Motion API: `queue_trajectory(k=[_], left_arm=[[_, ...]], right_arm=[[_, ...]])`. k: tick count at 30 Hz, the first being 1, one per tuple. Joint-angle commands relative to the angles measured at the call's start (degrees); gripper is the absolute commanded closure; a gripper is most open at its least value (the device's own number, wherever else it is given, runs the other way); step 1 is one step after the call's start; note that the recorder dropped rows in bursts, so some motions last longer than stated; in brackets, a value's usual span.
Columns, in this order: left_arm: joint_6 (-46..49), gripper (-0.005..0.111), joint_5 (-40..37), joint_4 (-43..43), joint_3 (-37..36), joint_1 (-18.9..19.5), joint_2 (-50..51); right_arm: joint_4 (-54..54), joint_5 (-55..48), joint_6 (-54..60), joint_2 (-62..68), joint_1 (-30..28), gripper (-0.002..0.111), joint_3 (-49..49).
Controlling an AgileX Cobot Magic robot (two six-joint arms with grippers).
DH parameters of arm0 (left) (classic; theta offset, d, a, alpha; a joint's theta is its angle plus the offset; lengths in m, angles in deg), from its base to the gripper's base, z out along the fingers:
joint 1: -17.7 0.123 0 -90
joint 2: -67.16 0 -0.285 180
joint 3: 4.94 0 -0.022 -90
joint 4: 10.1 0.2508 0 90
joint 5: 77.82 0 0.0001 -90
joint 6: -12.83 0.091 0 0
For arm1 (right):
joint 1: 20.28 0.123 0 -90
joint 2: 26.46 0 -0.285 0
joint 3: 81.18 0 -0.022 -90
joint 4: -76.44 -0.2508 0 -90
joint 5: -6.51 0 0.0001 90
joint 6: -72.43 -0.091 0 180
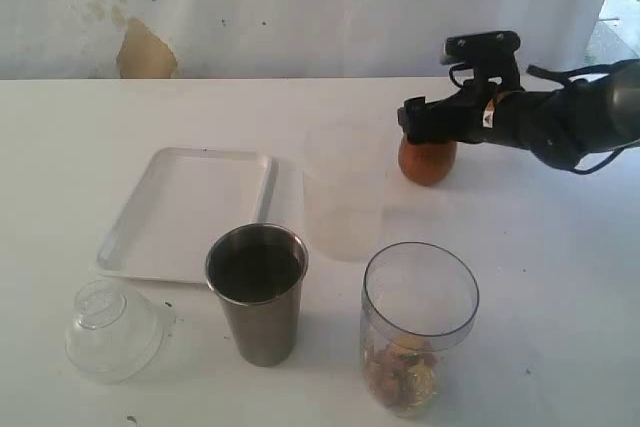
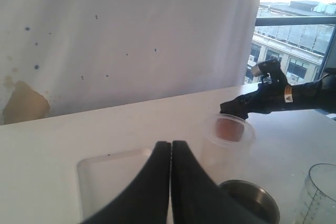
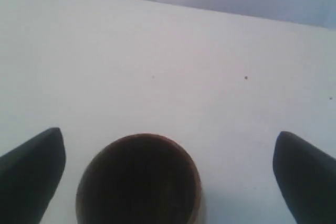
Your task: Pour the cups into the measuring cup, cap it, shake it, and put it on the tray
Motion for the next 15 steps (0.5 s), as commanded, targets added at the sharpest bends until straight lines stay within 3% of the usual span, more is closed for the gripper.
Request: queue_trajectory(k=[1,6,12,15], left_arm=[[-0.1,0.106,0.0,0.6,-0.3,0.0,-0.3],[-0.5,0.106,0.1,0.6,-3.4,0.0,-0.2],[-1.2,0.105,8.5,4.8,-7.5,0.0,0.6],[-0.7,0.085,15.3,5.9,-10.6,0.0,4.0]], right_arm=[[0.2,-3.3,-1.1,-7.3,-0.4,0.007,-0.2],[0.2,-8.6,-1.1,-16.7,0.8,0.009,-0.2],[0.2,-13.6,-1.0,-26.7,5.2,0.016,-0.2],[0.2,-15.6,-1.1,-31.2,6.7,0.025,-0.2]])
